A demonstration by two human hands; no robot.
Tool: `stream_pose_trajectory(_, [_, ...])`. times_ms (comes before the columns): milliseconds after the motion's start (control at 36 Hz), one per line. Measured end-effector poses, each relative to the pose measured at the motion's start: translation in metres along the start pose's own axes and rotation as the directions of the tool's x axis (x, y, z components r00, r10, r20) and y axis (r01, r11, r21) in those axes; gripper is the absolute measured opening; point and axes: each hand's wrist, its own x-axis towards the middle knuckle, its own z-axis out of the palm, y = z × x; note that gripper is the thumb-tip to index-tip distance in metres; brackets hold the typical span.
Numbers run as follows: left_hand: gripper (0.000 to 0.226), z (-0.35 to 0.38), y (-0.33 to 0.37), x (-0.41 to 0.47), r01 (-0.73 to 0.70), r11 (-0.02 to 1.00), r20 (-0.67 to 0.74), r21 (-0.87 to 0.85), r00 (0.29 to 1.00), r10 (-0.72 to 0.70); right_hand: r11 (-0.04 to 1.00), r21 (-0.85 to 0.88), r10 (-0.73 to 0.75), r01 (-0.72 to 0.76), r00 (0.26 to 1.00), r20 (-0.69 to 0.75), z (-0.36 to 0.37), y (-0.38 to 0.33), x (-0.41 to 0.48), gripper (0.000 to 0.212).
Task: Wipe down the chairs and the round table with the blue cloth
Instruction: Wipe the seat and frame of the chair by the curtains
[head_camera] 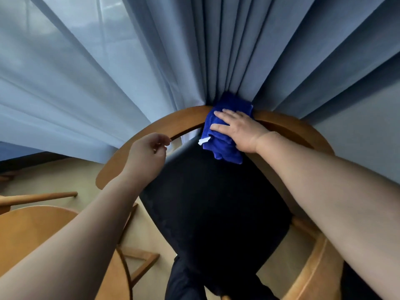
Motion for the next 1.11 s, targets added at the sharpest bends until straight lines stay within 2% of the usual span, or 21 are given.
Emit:
stream_pose_trajectory(250, [0.029, 0.018, 0.02, -0.003, -0.085, 0.996, 0.069, -0.011, 0.994, 0.086, 0.983, -0.038, 0.179, -0.179, 0.984, 0.012, -0.006, 0.019, -0.025, 0.082])
stream_pose_trajectory(417, [0.029, 0.027, 0.031, -0.005, -0.112, 0.994, 0.071, 0.007, 0.991, 0.112, 0.966, -0.033, 0.257, -0.257, 0.966, 0.0, -0.01, 0.028, -0.044, 0.079])
stream_pose_trajectory(528, [0.029, 0.03, 0.041, -0.008, -0.107, 0.994, 0.089, -0.004, 0.99, 0.107, 0.96, 0.002, 0.282, -0.282, 0.959, -0.006, -0.017, 0.037, -0.062, 0.08])
stream_pose_trajectory(722, [0.031, 0.037, 0.057, -0.004, -0.128, 0.991, 0.143, -0.04, 0.981, 0.133, 0.919, 0.083, 0.38, -0.386, 0.921, 0.081, -0.025, 0.05, -0.093, 0.086])
stream_pose_trajectory(889, [0.029, 0.042, 0.078, -0.011, -0.178, 0.981, 0.161, -0.078, 0.969, 0.189, 0.923, 0.147, 0.33, -0.355, 0.928, 0.169, -0.019, 0.052, -0.103, 0.112])
stream_pose_trajectory(972, [0.029, 0.044, 0.082, -0.013, -0.183, 0.98, 0.167, -0.077, 0.967, 0.193, 0.895, 0.197, 0.365, -0.401, 0.911, 0.193, -0.021, 0.052, -0.102, 0.121])
stream_pose_trajectory(1056, [0.03, 0.046, 0.082, -0.013, -0.172, 0.982, 0.175, -0.078, 0.967, 0.183, 0.845, 0.26, 0.454, -0.467, 0.884, 0.11, -0.018, 0.047, -0.094, 0.111])
stream_pose_trajectory(1111, [0.03, 0.047, 0.081, -0.015, -0.163, 0.984, 0.191, -0.074, 0.966, 0.174, 0.83, 0.237, 0.515, -0.505, 0.857, 0.023, -0.012, 0.043, -0.088, 0.105])
